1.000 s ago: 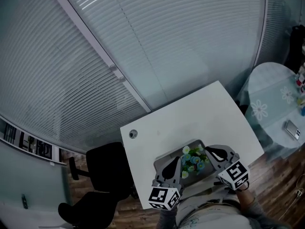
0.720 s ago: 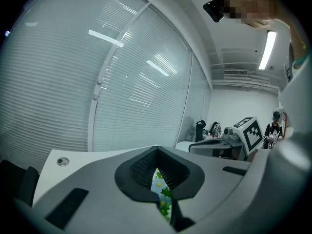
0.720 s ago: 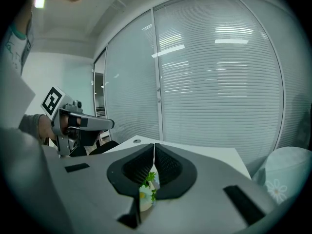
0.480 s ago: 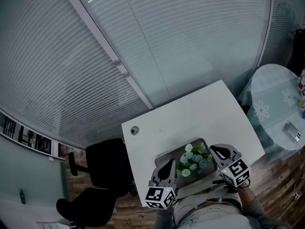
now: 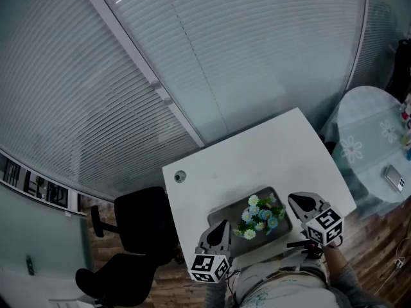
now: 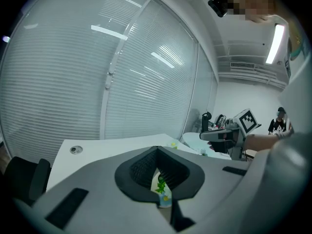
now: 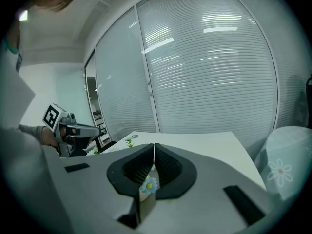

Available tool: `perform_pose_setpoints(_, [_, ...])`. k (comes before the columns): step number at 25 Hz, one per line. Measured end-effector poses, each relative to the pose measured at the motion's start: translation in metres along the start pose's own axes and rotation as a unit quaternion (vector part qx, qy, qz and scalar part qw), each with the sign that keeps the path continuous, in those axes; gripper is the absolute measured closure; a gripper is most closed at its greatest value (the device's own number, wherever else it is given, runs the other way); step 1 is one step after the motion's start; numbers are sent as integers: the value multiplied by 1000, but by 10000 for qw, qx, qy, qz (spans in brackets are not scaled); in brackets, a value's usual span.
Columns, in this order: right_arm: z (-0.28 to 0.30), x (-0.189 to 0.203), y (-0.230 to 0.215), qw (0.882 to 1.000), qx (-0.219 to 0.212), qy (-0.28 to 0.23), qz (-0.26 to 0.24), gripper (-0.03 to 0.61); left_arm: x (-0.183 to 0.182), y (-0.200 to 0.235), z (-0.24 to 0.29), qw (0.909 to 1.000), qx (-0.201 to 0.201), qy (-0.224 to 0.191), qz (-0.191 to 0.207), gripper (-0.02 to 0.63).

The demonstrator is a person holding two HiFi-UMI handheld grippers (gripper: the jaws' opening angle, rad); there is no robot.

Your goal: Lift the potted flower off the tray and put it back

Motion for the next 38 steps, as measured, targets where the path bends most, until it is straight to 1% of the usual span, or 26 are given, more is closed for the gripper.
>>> perform_pose_setpoints(3, [1, 2, -12, 9999, -20, -33, 122, 560, 8, 5, 1, 9999, 127, 2, 80, 603])
perform_pose_setpoints(6, [4, 7, -19, 9998, -85, 24, 149, 560, 16, 12, 4, 9996, 172, 152, 176, 603])
perform_pose_setpoints(12, [12, 21, -22, 9991, -238, 343, -110, 560, 29, 19, 10, 9984, 269, 431, 231, 603])
perform_pose_setpoints(19, [27, 47, -16, 9958, -547, 652, -346, 560, 47, 27, 23, 9961, 596, 598, 263, 603])
perform_pose_setpoints(25, [33, 68, -22, 9936, -579, 903, -363, 560, 61, 29, 30, 9901, 753, 950, 703, 603])
perform_pose_setpoints(28, [37, 79, -26, 9927, -580, 1020, -271, 560, 70, 31, 33, 9871, 832, 1096, 821, 603])
perform_pose_setpoints(31, [41, 91, -31, 9920, -660, 1076, -83, 560, 78, 33, 37, 9856, 916, 1208, 750, 603])
perform_pose_setpoints(34, [44, 99, -31, 9907, -783, 1114, 3, 560, 85, 35, 39, 9837, 981, 1332, 706, 603])
perform_pose_setpoints(38, [49, 109, -32, 9889, -816, 1232, 152, 560, 94, 36, 41, 9809, 1053, 1454, 753, 603])
Point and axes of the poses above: the fingertips, and each gripper's own axes: z forward along the fingers, y to its left, x out of its underside, the point moved 7 cm from there along -z, backward along the fingers
